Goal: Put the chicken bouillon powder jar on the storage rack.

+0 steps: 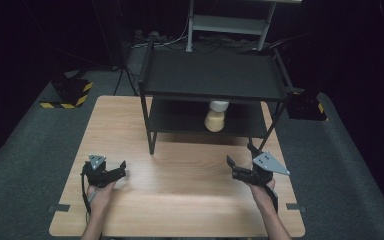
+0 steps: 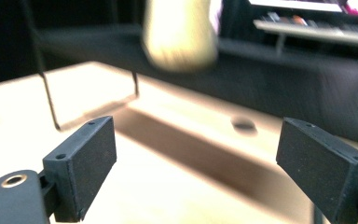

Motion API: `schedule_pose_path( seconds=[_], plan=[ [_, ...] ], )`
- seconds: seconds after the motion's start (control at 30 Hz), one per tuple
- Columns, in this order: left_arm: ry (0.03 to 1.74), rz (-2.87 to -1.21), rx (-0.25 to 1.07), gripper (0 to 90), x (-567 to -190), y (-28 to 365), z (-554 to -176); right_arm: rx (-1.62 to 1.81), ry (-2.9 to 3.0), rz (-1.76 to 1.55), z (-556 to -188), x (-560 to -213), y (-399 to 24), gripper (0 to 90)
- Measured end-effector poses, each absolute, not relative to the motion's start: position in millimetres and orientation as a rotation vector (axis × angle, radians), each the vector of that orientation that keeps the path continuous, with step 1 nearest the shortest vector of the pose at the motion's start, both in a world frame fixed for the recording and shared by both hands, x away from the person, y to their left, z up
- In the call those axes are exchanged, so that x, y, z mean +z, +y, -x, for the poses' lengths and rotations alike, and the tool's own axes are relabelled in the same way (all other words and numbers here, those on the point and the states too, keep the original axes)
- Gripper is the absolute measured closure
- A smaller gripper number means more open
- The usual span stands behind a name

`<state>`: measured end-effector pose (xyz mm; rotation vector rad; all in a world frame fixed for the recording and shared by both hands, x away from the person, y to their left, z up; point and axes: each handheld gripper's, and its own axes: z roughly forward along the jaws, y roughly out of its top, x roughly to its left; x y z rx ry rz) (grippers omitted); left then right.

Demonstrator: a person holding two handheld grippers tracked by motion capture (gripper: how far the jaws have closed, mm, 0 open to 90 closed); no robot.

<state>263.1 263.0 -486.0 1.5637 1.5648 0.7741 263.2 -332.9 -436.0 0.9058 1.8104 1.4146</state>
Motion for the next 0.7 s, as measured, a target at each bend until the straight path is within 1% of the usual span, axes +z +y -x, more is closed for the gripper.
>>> schedule_pose_path(
  seconds=[0.17,0.3,0.43,0.7],
  plan=[
    [1.566,-1.565,0.776,2.9,-486,263,-263,1.308,1.784,-1.067,-251,-479,-351,11.3],
    [1.569,-1.569,0.779,2.9,-486,262,-264,1.241,1.751,-1.158,-251,-499,-357,11.4],
    [1.571,-1.568,0.781,3.0,-486,262,-264,1.239,1.729,-1.166,-253,-505,-358,11.7],
    [1.573,-1.572,0.784,2.9,-485,261,-263,1.189,1.734,-1.16,-252,-506,-352,11.9]
  ],
)
